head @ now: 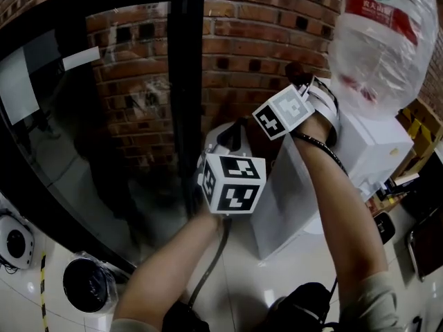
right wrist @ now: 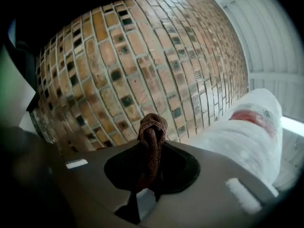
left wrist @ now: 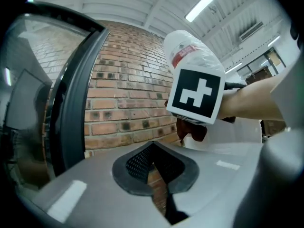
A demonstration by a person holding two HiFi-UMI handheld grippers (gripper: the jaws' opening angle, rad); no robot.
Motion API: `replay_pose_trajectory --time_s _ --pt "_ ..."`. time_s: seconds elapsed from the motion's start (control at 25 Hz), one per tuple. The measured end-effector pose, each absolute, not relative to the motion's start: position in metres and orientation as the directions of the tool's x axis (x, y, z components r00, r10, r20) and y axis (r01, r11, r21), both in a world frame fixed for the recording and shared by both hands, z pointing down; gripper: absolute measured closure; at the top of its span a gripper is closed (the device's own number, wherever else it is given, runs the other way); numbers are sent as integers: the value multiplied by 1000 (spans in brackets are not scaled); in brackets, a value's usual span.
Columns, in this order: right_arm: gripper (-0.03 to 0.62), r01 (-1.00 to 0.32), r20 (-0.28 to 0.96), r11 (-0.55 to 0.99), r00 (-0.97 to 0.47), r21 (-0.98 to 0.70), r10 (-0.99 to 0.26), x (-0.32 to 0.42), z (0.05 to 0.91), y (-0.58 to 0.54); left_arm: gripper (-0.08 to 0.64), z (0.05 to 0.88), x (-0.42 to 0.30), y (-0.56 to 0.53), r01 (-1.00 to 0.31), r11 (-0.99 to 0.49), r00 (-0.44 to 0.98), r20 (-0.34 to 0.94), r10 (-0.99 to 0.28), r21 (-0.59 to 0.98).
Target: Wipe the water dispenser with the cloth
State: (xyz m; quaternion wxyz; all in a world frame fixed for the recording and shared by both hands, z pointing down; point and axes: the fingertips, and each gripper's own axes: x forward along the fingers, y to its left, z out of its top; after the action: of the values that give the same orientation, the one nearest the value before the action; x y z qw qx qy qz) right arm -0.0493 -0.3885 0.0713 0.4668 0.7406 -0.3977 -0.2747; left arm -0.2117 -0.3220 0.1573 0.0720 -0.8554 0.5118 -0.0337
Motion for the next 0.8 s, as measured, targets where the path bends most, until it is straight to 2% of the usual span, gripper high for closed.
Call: replay_pose_trajectory --time_s 0.12,0.28,0.48,0.6,0.8 --pt "522 -324 -21 -240 556 915 -831 -48 83 -389 560 169 -212 -327 -874 -466 470 5 -883 -138" --pt "522 -516 47 -281 534 809 -844 -51 107 -388 560 178 -213 -333 -878 -466 467 16 -884 -108" --pt "522 -724 23 -450 539 523 -842 -39 109 -380 560 181 -215 -336 -877 -469 470 14 -883 -108" --pt "522 -756 -38 -517 551 401 -834 -33 110 -370 560 182 -213 -338 -869 -482 484 15 -875 -111" --pt "522 -775 -73 -538 547 331 -834 -30 110 -361 560 175 -196 -346 -841 -526 530 5 -848 -123"
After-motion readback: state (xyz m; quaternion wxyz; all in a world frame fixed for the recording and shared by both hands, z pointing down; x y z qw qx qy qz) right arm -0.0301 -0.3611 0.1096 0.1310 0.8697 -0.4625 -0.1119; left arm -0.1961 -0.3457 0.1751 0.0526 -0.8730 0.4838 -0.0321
